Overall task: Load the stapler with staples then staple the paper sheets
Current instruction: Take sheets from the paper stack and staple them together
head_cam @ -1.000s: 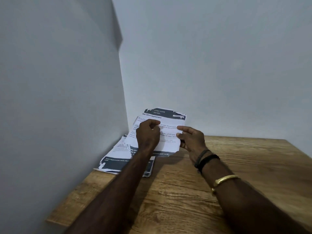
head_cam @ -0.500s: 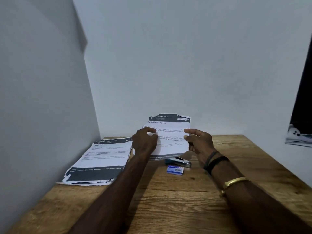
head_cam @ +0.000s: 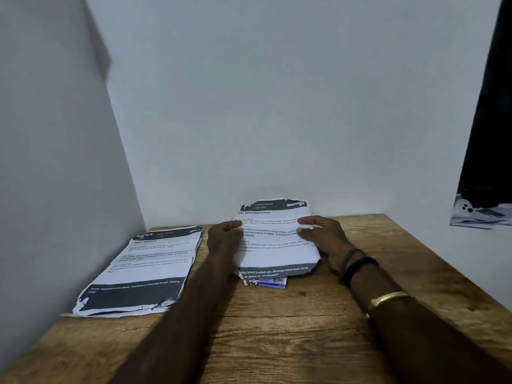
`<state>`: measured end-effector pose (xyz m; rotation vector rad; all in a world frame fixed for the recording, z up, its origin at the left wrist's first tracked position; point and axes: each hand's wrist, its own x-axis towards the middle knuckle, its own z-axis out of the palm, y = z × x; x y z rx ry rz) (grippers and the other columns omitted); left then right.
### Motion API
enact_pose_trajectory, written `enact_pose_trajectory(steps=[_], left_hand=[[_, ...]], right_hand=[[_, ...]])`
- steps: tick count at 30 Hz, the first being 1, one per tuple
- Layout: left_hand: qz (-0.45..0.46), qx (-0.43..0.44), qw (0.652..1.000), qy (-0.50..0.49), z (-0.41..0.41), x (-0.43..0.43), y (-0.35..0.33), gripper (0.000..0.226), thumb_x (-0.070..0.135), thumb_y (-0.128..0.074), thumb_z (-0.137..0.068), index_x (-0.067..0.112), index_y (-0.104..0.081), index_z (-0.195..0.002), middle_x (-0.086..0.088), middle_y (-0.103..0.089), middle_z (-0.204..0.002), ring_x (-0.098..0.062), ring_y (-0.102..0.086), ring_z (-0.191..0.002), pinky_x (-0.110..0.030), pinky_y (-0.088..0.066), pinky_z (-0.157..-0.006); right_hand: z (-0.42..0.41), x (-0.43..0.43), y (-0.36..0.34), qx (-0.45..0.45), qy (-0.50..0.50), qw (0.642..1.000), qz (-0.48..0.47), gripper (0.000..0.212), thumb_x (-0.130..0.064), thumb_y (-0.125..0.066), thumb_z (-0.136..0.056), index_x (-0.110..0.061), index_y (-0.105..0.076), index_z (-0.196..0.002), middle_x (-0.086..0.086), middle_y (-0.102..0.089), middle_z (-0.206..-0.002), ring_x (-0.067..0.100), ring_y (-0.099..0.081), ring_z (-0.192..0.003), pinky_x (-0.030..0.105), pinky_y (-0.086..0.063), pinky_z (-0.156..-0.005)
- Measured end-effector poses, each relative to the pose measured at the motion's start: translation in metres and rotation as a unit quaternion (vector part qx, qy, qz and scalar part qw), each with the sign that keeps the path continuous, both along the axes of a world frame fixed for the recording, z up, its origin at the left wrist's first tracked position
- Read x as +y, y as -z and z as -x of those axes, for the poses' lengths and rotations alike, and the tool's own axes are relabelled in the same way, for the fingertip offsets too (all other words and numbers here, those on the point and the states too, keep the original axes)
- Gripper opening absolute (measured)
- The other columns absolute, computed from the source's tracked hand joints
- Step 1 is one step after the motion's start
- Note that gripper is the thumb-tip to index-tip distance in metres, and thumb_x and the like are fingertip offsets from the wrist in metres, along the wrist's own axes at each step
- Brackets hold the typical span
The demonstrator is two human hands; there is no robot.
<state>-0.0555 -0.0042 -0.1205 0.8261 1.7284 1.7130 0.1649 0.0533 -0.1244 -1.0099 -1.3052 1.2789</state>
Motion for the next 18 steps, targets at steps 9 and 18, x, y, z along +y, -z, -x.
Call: enact_pose_trajectory(steps=[9,18], left_hand=[[-0.023,-0.031,0.990,0.136,0.001,-0.022,-0.006,0.030,-0.019,-0.066,-0.083,-0.006,-0.069,-0.110,-0.018,-0.071,-0.091,-0.022,-0.070,-0.072,-0.034,-0.062,-0.077],[-0.114,0.311,0.943,-0.040,-0.002,-0.036,-0.028,0.010,0.027,-0.082,-0.080,0.019,-0.081,-0.087,0.002,-0.076,-0.095,-0.012,-0.067,-0.092,-0.034,-0.052,-0.085]], right_hand=[[-0.007,0.004,0.005,-0.086,0.076,0.992,-0.043,0.020,-0.004,-0.086,-0.072,-0.019,-0.078,-0.082,0.008,-0.078,-0.093,0.030,-0.074,-0.095,0.042,-0.060,-0.089],[-0.007,-0.013,-0.018,-0.167,0.211,0.937,-0.221,0.014,-0.031,-0.085,-0.077,-0.020,-0.078,-0.079,-0.004,-0.074,-0.089,0.012,-0.065,-0.088,0.025,-0.042,-0.069]])
